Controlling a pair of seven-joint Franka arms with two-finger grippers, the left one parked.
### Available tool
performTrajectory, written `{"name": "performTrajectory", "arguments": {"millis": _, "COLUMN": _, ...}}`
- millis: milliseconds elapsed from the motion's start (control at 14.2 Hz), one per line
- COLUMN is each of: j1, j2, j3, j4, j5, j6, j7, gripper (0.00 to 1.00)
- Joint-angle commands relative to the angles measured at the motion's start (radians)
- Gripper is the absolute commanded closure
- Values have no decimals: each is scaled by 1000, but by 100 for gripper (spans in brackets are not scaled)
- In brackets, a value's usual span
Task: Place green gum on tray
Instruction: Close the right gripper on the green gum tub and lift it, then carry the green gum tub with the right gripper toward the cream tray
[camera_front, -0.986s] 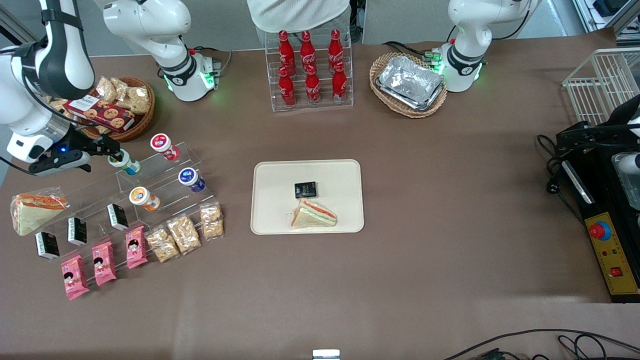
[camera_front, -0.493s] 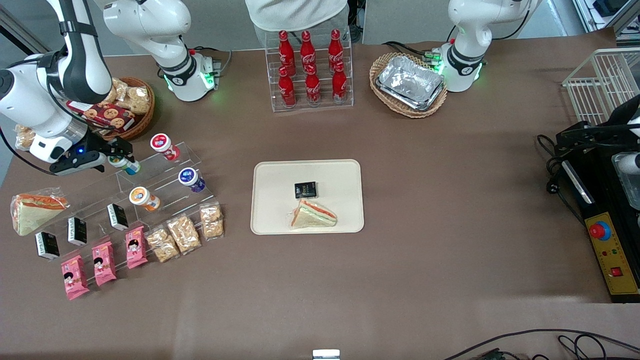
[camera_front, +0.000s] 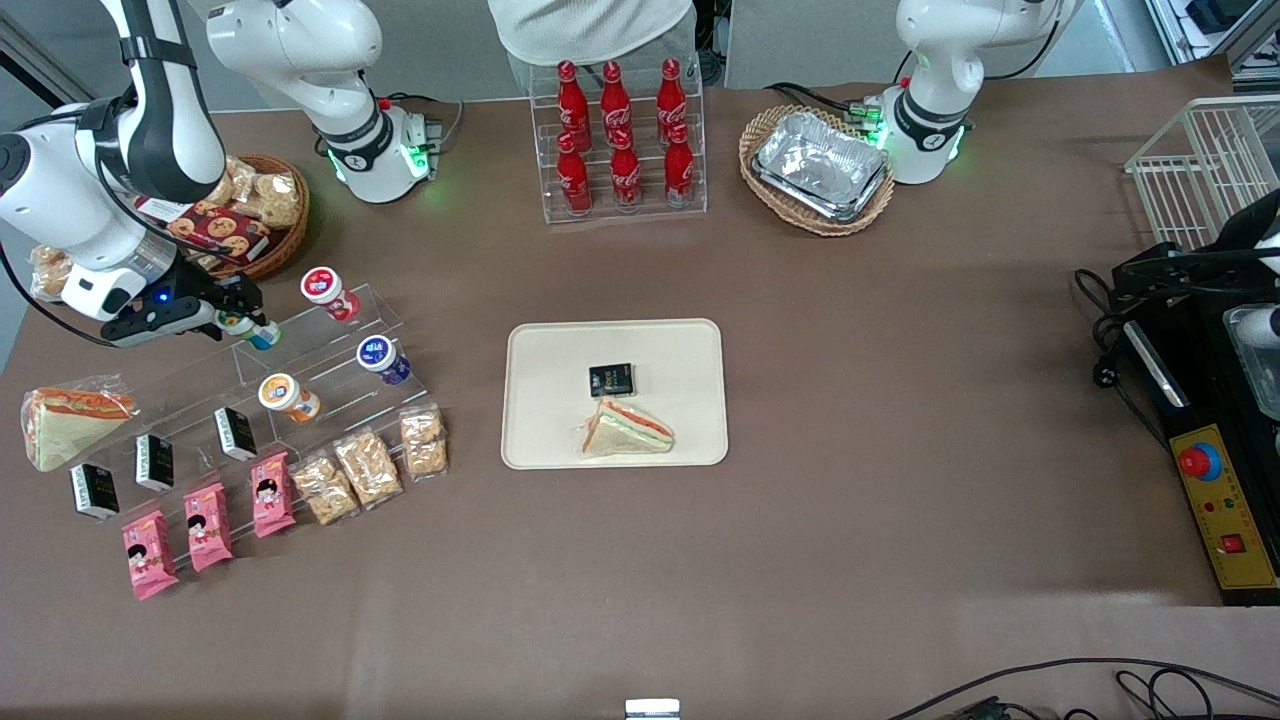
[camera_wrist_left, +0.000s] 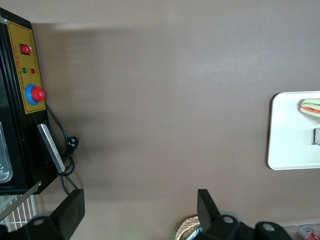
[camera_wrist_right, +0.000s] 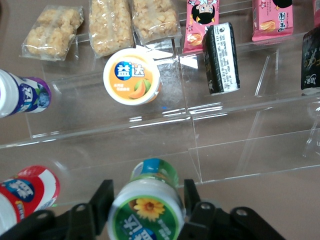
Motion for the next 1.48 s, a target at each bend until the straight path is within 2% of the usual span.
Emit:
{"name": "performTrajectory", "arguments": {"millis": 0, "j1": -6, "j2": -20, "j3": 2, "j4": -20, "j5": -8, "j6": 12, "j7": 11, "gripper": 75}}
{"name": "performTrajectory", "arguments": {"millis": 70, "j1": -7, "j2": -18, "j3": 2, "j4": -18, "j5": -8, "j6": 12, "j7": 11, "gripper": 81}}
{"name": "performTrajectory", "arguments": {"millis": 352, "j1": -6, "j2": -18, "j3": 2, "j4": 30, "j5": -4, "j6": -20, "j7": 12, "gripper": 81}}
{"name": "performTrajectory", "arguments": {"millis": 563, "j1": 2, "j2": -7, "j3": 5, "j4": 177, "j5": -2, "j6": -188, "j7": 38, "gripper": 81}}
{"name": "performTrajectory", "arguments": {"millis": 1056, "j1": 62, "j2": 104, "j3": 13, "j4": 671, "j5": -2, "j6": -612, "j7": 60, "gripper": 81}}
{"name": "performTrajectory", "arguments": {"millis": 1268, "j1": 77, "j2": 151, "j3": 16, "j4": 828, "j5": 3, "j6": -723, "j7": 86, "gripper": 81}}
{"name": "performTrajectory", "arguments": {"millis": 1408, "j1": 112, "j2": 158, "j3": 39, "j4": 853, "j5": 3, "j6": -737, "j7": 190, "gripper": 81}}
